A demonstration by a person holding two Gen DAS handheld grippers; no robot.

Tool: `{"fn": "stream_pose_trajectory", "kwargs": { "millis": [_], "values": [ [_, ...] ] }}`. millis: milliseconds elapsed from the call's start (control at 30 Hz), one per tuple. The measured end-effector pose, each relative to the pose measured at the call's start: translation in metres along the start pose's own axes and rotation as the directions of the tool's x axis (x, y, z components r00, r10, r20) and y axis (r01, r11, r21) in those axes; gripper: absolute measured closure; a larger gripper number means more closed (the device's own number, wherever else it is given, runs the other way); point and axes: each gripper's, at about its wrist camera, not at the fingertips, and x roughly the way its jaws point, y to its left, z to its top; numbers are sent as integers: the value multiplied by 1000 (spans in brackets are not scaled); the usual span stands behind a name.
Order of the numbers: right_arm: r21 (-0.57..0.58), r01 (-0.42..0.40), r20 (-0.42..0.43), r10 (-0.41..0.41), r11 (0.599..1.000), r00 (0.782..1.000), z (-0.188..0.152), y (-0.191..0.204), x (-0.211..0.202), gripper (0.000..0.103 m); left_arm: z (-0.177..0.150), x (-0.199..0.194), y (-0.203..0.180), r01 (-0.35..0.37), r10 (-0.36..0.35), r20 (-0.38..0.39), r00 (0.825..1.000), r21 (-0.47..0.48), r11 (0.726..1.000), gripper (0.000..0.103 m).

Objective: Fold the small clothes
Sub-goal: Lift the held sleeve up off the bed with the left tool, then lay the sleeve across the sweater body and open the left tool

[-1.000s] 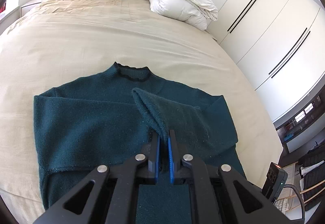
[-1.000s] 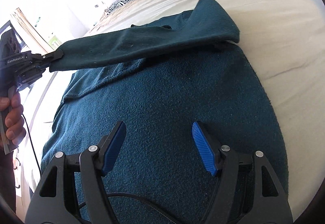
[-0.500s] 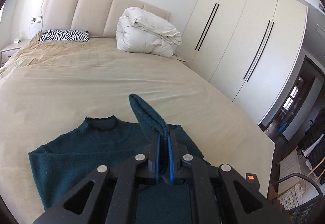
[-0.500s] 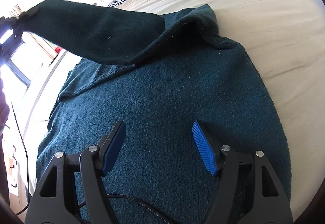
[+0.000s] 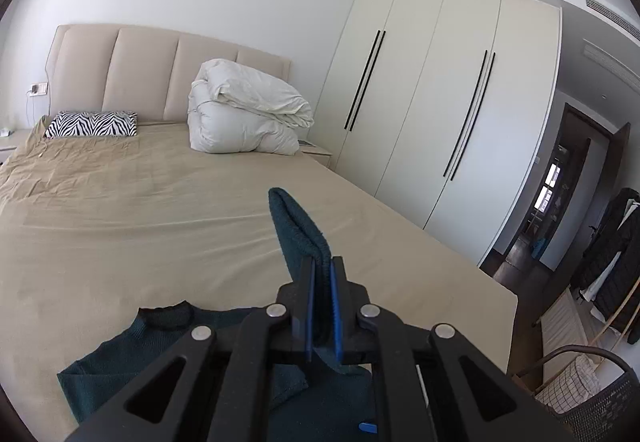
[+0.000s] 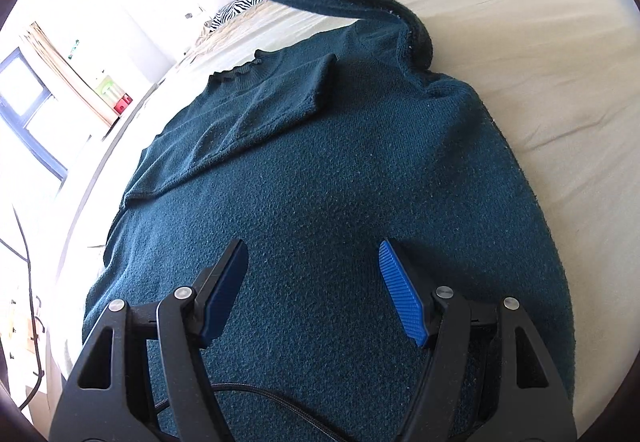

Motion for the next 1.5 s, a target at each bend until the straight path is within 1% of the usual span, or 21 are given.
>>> {"fn": "stream_pose_trajectory", "kwargs": {
  "millis": [100,200,300,367,433,533,600,700,767,833,900,967,1067,1167,1200,1267,1300,1333,1400,1467,1500],
  "values": [
    [2,-4,-1,4,1000,1000,0,-1,-1,36,-29,1,54,-64,58,-61,996,-101,993,95],
    [3,-3,-3,3,1000,1000,0,-2,-2,36,-68,0,109,-163,139,-136,981,-182,970,95],
    [-1,6,-5,-6,1000,1000,1,-1,-1,36,-109,0,167,-246,187,-211,959,-298,922,95],
    [-2,11,-5,-11,1000,1000,1,0,0,36,-132,4,197,-276,185,-262,947,-373,886,95],
    [3,11,-4,-11,1000,1000,2,0,-1,36,-150,11,214,-301,186,-300,936,-404,864,95],
    [50,-38,32,36,998,999,7,-4,-11,36,-166,17,223,-325,200,-320,926,-410,852,95],
    [111,-84,59,78,990,995,17,-12,-18,36,-171,18,227,-327,200,-320,926,-420,847,95],
    [186,-148,65,138,971,988,43,-20,-15,36,-178,19,228,-327,196,-322,926,-426,844,94],
    [254,-225,64,216,941,974,61,-28,-3,36,-182,19,228,-322,187,-326,927,-433,842,94],
    [336,-225,53,220,915,974,77,-36,14,34,-183,23,230,-318,176,-329,928,-450,835,94],
    [401,-259,60,257,879,965,89,-45,32,34,-186,24,229,-316,174,-328,928,-452,834,94],
    [476,-244,67,241,845,968,97,-58,48,36,-186,25,228,-316,173,-330,928,-450,835,94],
    [531,-286,171,229,798,958,105,-76,45,36,-185,24,230,-311,168,-326,930,-455,834,94],
    [584,-342,254,234,736,938,104,-93,38,38,-184,28,232,-310,168,-328,930,-453,836,94],
    [591,-350,273,228,727,934,104,-100,36,38,-185,28,232,-312,168,-329,929,-453,835,94],
    [600,-374,300,234,707,925,100,-108,34,44,-186,29,232,-312,169,-327,930,-457,833,94],
    [604,-364,297,223,709,928,98,-111,34,52,-186,29,232,-311,169,-325,931,-459,832,94],
    [607,-361,302,215,708,929,97,-116,34,57,-186,29,232,-309,167,-322,932,-463,831,94],
    [624,-383,324,220,681,920,91,-124,33,63,-184,28,232,-305,165,-316,934,-465,831,94],
    [625,-387,335,215,677,917,89,-125,34,64,-183,28,232,-304,168,-313,935,-460,835,94],
    [619,-373,329,204,691,922,88,-124,32,64,-182,28,231,-303,170,-309,936,-458,836,94]
  ]
}}
